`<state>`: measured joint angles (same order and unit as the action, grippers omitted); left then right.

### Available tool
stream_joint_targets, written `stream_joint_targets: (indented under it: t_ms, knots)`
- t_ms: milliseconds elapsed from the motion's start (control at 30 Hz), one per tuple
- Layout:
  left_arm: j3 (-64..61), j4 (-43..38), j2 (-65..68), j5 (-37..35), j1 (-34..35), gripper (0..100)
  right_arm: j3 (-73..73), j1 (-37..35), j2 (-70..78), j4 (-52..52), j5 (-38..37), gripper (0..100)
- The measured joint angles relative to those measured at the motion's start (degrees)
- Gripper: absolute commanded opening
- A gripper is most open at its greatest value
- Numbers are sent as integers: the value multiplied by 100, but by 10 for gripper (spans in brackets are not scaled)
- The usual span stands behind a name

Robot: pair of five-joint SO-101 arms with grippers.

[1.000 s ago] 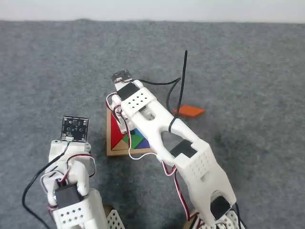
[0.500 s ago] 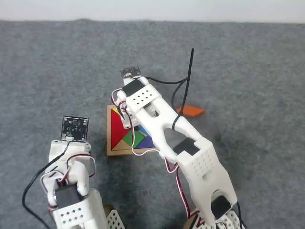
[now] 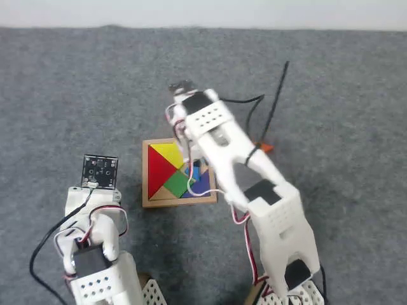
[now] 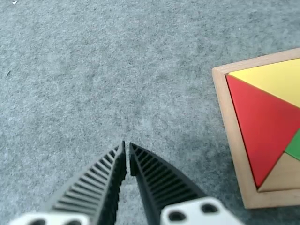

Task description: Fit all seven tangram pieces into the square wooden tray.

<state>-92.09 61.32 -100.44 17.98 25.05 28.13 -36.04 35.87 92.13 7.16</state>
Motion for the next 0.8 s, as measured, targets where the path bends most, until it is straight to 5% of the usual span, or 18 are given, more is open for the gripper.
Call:
stream_joint_targets:
  t_ms: [800]
  knots:
    - [0, 0, 0, 0, 0, 13, 132, -536, 343, -185, -413, 27]
